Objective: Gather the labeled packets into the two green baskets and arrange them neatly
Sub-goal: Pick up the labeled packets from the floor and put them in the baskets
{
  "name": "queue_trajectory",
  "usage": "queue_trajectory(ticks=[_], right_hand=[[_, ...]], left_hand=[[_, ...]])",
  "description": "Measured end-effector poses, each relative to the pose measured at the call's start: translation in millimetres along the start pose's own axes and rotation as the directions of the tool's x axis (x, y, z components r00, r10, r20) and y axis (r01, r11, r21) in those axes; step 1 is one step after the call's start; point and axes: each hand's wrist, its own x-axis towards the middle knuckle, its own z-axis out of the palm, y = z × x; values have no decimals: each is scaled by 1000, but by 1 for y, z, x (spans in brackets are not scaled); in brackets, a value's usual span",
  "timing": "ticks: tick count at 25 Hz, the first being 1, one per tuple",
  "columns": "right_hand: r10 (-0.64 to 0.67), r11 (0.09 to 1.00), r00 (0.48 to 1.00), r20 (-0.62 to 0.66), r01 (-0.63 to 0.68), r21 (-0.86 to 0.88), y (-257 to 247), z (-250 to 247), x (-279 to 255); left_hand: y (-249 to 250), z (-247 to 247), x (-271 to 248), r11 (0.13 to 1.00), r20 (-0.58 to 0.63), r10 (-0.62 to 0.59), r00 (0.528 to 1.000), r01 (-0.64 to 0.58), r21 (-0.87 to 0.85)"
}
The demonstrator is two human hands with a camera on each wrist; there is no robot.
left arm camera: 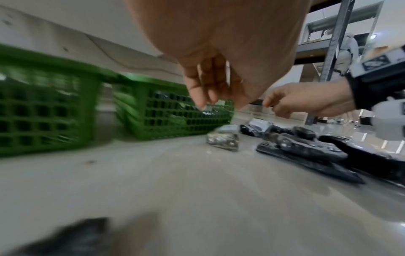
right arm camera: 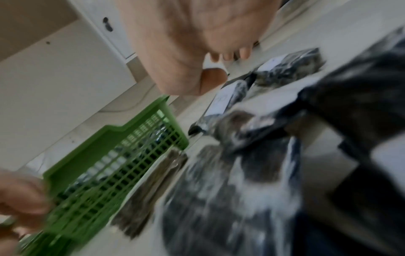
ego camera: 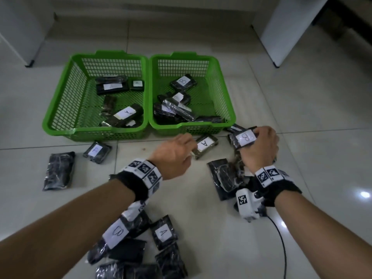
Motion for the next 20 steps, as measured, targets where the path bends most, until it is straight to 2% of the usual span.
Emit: queue_trajectory(ticks=[2,3,5,6,9,12,14,16,18,20], right_hand=[[-39,995,982,183,56,-87,18,-3,15],[-73,986,959,275,110,-122,24,-2,19],[-121,959,911,395,210,-191,33,-1,24],[-151,937,900,409,261,-230,36,2,25],[-210,870,890,406,360,-338,41,2,28],[-213,926,921,325,296,-233,42,0,26],[-239,964,948,212,257,-62,41,-3,16],[-265,963,957,121,257,78,36,-7,4],[-316,942,947,59,305,142,24,-10,-4],[-353,917,936,21,341,207,2,-9,-6]], left_hand=[[12,23,18,994,134,-106,985,104,22],[16,31,25,988,158,-156,975,152,40],[23,44,38,975,144,-220,965,214,61],[23,48,42,968,121,-249,961,243,65],[21,55,47,940,103,-333,937,320,122],[16,56,43,911,89,-398,913,383,149],[14,54,40,923,118,-382,917,371,106],[13,48,32,936,126,-349,929,352,-2],[12,36,15,949,56,-299,953,303,-87],[8,20,-9,970,-76,-216,973,205,-134]])
